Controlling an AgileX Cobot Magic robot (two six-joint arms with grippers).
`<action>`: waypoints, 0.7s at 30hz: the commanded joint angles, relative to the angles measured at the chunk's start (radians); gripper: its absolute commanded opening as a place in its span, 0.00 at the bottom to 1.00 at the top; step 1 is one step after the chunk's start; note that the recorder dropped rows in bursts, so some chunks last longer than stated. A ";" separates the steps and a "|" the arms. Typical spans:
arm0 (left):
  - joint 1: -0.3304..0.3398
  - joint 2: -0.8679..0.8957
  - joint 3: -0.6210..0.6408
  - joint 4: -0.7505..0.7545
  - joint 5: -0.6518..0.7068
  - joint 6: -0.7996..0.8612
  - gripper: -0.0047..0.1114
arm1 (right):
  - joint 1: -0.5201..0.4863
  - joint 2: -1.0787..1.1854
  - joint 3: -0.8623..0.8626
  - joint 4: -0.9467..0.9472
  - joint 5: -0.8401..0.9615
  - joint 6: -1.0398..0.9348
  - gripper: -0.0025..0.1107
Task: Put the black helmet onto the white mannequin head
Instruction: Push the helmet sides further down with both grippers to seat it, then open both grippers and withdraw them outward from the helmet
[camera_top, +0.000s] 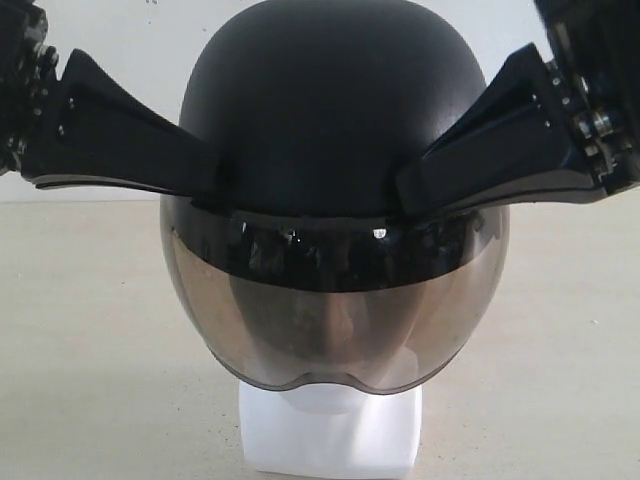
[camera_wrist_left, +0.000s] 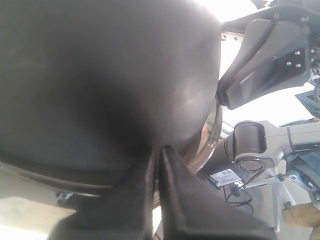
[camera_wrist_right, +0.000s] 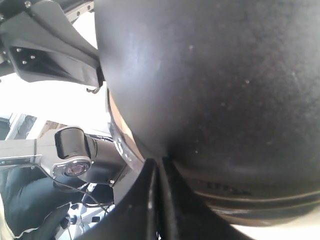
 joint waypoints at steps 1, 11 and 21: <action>-0.002 0.008 0.013 0.039 -0.019 0.004 0.08 | -0.005 0.010 0.013 -0.079 -0.041 0.001 0.02; -0.002 -0.054 0.011 0.037 -0.066 0.004 0.08 | -0.005 -0.036 0.013 -0.070 -0.090 0.031 0.02; -0.002 -0.071 0.009 0.037 -0.062 -0.027 0.08 | -0.005 -0.088 0.013 -0.070 -0.109 0.059 0.02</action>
